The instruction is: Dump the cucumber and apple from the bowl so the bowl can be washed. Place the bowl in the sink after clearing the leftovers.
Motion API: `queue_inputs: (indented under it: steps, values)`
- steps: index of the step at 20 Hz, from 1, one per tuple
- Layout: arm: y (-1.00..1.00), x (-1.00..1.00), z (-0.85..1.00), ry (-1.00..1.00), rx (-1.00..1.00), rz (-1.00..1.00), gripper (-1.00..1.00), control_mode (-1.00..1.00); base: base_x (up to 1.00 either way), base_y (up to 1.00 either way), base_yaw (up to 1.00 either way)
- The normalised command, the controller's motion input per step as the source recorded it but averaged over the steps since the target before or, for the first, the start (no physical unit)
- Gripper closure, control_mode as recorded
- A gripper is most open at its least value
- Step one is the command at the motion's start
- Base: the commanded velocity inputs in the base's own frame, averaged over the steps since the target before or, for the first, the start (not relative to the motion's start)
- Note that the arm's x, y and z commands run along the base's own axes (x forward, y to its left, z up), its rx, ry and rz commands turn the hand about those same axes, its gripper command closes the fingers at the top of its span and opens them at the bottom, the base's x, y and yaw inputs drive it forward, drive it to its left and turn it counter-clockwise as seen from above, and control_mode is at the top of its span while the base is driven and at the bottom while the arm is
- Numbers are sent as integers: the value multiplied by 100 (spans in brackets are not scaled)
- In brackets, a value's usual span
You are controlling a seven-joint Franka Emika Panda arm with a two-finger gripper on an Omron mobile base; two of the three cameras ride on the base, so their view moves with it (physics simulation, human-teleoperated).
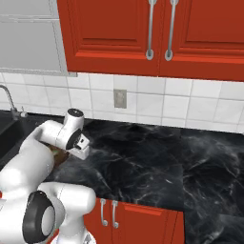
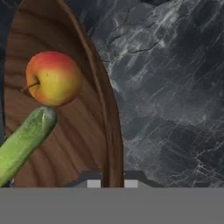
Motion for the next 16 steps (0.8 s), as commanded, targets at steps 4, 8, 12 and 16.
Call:
queue_inputs:
  steps: [4, 8, 12, 16]
  values:
    - [76, 0, 33, -8, 12, 0, 100, -100, 0, 0, 0]
    - [93, 12, 21, -6, 13, 0, 100, -100, 0, 0, 0]
    - [98, 31, 39, 0, -2, 0, 100, -100, 0, 0, 0]
    - [100, 67, 51, 10, -15, -3, 100, -100, 0, 0, 0]
